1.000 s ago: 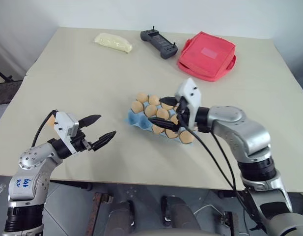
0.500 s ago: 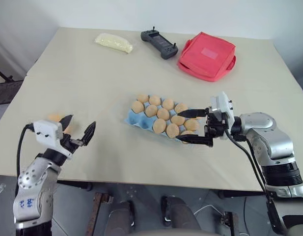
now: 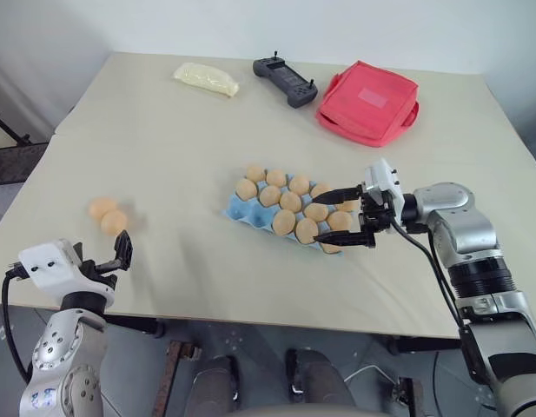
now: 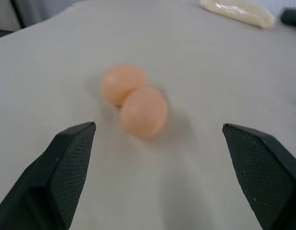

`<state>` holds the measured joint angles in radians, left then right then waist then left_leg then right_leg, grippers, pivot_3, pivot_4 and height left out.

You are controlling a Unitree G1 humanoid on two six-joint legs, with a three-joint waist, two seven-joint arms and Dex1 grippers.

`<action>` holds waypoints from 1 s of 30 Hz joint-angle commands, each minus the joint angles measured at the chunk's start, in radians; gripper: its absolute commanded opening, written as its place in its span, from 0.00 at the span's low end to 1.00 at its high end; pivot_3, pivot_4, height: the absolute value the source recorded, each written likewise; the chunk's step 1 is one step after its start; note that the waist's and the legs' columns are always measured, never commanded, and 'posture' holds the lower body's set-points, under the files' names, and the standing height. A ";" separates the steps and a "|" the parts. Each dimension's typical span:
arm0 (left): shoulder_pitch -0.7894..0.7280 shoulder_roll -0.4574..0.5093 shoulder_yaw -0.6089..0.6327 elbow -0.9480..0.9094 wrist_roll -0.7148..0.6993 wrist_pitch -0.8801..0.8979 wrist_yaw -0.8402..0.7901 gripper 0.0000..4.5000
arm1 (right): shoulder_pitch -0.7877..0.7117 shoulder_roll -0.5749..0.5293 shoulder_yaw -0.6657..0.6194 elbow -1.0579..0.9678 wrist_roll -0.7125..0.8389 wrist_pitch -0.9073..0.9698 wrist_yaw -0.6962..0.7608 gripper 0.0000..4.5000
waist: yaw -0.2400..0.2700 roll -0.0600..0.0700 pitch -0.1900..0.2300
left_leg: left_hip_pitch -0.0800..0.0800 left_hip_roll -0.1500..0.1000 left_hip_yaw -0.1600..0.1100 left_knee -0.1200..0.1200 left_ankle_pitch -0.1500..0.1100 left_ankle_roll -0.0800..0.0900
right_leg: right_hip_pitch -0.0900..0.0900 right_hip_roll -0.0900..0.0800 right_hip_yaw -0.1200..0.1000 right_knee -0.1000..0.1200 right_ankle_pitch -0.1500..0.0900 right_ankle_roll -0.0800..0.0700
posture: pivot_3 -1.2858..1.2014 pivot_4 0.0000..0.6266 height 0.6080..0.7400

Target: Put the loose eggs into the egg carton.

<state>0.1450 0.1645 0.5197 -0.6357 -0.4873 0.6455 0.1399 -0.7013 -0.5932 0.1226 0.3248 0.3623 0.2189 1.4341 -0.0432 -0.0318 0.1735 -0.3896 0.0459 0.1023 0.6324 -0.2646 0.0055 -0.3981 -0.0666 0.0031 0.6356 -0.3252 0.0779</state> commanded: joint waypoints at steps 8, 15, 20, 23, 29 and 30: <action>-0.156 -0.041 -0.044 0.037 0.067 0.053 0.144 1.00 | -0.032 0.017 -0.006 -0.007 -0.013 -0.016 0.004 0.98 | 0.015 0.000 0.000 | 0.000 0.001 0.000 -0.002 -0.001 -0.001 | 0.001 0.001 -0.001 -0.004 0.000 0.000 | 0.52 0.24 1.00; -0.264 -0.018 -0.053 0.146 0.110 0.082 0.175 1.00 | -0.016 0.016 -0.014 -0.039 -0.011 -0.001 -0.021 0.98 | 0.016 0.000 0.000 | 0.000 0.001 0.000 -0.002 -0.001 -0.002 | 0.001 0.001 -0.002 -0.006 0.000 0.001 | 0.52 0.24 1.00; -0.307 -0.002 -0.052 0.220 0.126 0.089 0.162 1.00 | -0.005 0.010 -0.021 -0.054 -0.010 0.006 -0.035 0.98 | 0.015 0.000 0.000 | 0.000 0.001 0.000 -0.002 -0.002 -0.002 | 0.001 0.001 -0.002 -0.006 0.001 0.001 | 0.52 0.24 1.00; -0.323 0.012 -0.060 0.265 0.138 0.098 0.151 1.00 | -0.003 0.009 -0.023 -0.058 -0.010 0.007 -0.041 0.98 | 0.015 0.000 0.000 | 0.000 0.001 0.001 -0.002 -0.002 -0.003 | 0.001 0.002 -0.002 -0.006 0.001 0.001 | 0.52 0.24 1.00; -0.350 0.015 -0.056 0.307 0.150 0.096 0.148 0.96 | -0.013 0.016 -0.022 -0.048 -0.014 0.006 -0.058 0.99 | 0.015 0.000 0.000 | -0.001 0.001 0.001 -0.002 -0.002 -0.003 | 0.001 0.002 -0.002 -0.007 0.001 0.001 | 0.52 0.24 1.00; -0.348 0.019 -0.062 0.305 0.161 0.090 0.146 0.91 | -0.013 0.016 -0.022 -0.048 -0.013 0.007 -0.061 1.00 | 0.015 0.000 0.000 | 0.000 0.001 0.001 -0.002 -0.002 -0.003 | 0.001 0.002 -0.002 -0.007 0.001 0.001 | 0.52 0.24 1.00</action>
<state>-0.1941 0.1700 0.4591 -0.3189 -0.3451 0.7516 0.2904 -0.7008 -0.5740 0.1210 0.3080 0.3431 0.2257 1.3799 -0.0282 -0.0318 0.1735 -0.3899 0.0474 0.1033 0.6306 -0.2668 0.0027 -0.3969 -0.0647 0.0010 0.6290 -0.3245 0.0791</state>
